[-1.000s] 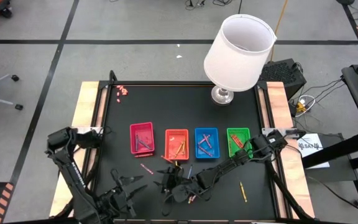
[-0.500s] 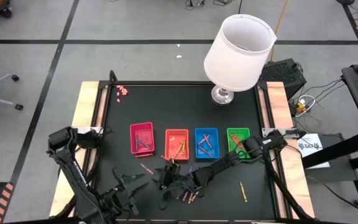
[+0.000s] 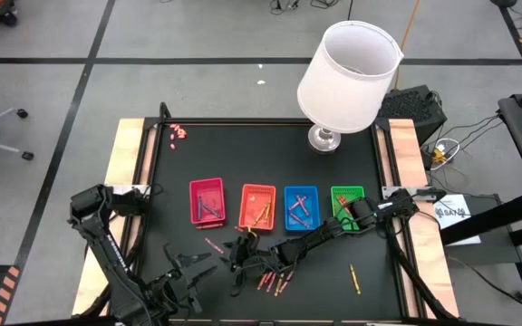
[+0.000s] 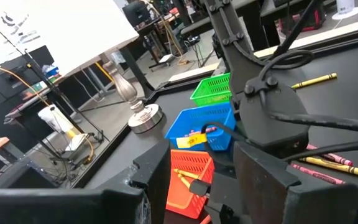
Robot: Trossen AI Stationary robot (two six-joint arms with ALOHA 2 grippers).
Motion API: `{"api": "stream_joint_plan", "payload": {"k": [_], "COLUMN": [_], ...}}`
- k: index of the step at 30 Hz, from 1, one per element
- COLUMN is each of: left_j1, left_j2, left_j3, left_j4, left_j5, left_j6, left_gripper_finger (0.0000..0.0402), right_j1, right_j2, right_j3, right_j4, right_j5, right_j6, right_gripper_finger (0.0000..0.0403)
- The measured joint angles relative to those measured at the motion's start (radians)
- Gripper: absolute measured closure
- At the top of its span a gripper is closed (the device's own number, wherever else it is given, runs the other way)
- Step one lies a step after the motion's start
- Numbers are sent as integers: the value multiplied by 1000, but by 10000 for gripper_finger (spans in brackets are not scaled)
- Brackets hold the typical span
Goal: Sort crayons
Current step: Put the red crayon into the blue bin
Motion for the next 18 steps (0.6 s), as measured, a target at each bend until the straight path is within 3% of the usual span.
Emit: {"api": "stream_joint_plan", "payload": {"k": [18], "left_j1": [0], "left_j2": [0], "left_j3": [0], "left_j4": [-1], "left_j5": [-1], "left_j6": [1], "left_gripper_finger": [229], "right_j1": [-18], "right_j2": [64], "right_j3": [2], "right_j4": [93], "right_j5": [-24], "right_j6": [-18], "right_gripper_finger": [283]}}
